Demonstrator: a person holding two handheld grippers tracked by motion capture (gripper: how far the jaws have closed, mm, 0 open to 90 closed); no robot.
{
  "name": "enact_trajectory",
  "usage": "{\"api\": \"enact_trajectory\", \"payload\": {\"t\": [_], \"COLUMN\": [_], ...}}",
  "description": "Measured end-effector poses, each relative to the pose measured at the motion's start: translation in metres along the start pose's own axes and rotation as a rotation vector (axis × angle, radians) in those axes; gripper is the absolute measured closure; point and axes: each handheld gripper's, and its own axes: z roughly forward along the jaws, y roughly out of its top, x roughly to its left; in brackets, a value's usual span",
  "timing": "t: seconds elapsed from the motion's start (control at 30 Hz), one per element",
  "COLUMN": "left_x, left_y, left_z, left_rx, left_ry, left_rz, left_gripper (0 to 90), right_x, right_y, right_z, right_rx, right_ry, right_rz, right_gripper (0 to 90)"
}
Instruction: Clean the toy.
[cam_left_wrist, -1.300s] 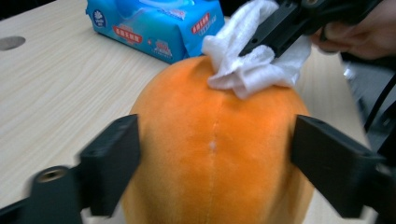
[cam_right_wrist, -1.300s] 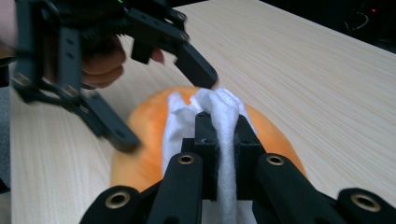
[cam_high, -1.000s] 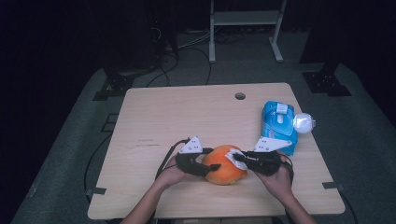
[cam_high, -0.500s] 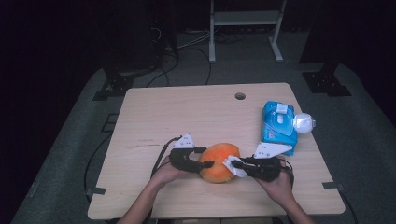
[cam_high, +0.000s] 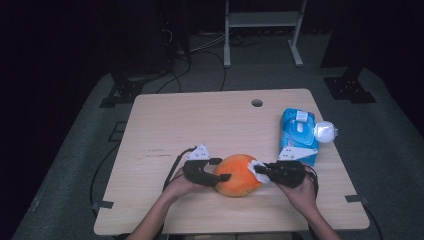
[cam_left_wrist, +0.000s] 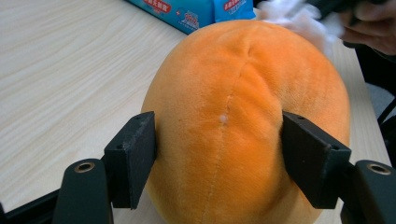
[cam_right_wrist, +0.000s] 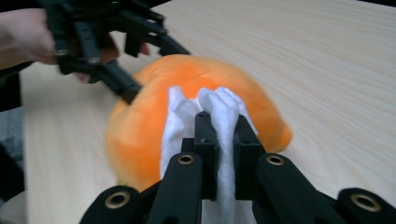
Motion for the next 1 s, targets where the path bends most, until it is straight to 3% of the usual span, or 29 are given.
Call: {"api": "enact_trajectory", "payload": {"t": [0.17, 0.3, 0.37, 0.47, 0.7, 0.77, 0.87, 0.9, 0.93, 1.0], "left_x": [-0.004, -0.015, -0.017, -0.014, -0.008, -0.008, -0.008, -0.008, -0.008, -0.008], "left_y": [0.000, 0.002, 0.003, 0.003, 0.002, 0.002, 0.002, 0.002, 0.002, 0.002], "left_z": [0.000, 0.004, 0.005, 0.005, 0.003, 0.003, 0.004, 0.004, 0.003, 0.003], "left_rx": [0.005, 0.002, 0.004, 0.003, 0.004, 0.008, 0.001, 0.001, 0.006, 0.004], "left_ry": [-0.018, -0.055, -0.049, -0.035, -0.009, -0.002, -0.007, -0.007, -0.004, -0.003], "left_rz": [0.045, 0.130, 0.137, 0.114, 0.052, 0.047, 0.038, 0.038, 0.039, 0.036], "left_gripper": [34.1, 34.8, 34.7, 34.9, 33.8, 33.8, 34.0, 34.0, 34.0, 33.8], "right_x": [0.006, -0.002, -0.005, -0.014, -0.011, -0.008, 0.007, 0.007, 0.011, 0.008], "right_y": [0.003, 0.010, 0.011, 0.006, -0.001, -0.001, 0.009, 0.009, 0.013, 0.012], "right_z": [0.001, 0.006, 0.007, 0.010, 0.002, 0.000, -0.002, -0.002, 0.002, 0.005], "right_rx": [-0.005, -0.040, -0.041, -0.031, 0.000, 0.006, -0.028, -0.028, -0.017, -0.007], "right_ry": [0.014, 0.000, -0.004, -0.003, -0.012, -0.005, 0.041, 0.041, 0.023, 0.018], "right_rz": [-0.009, 0.016, 0.023, 0.051, 0.059, 0.052, 0.008, 0.008, -0.031, -0.025], "right_gripper": [83.1, 83.1, 83.1, 83.1, 83.1, 83.1, 83.0, 83.0, 83.0, 83.1]}}
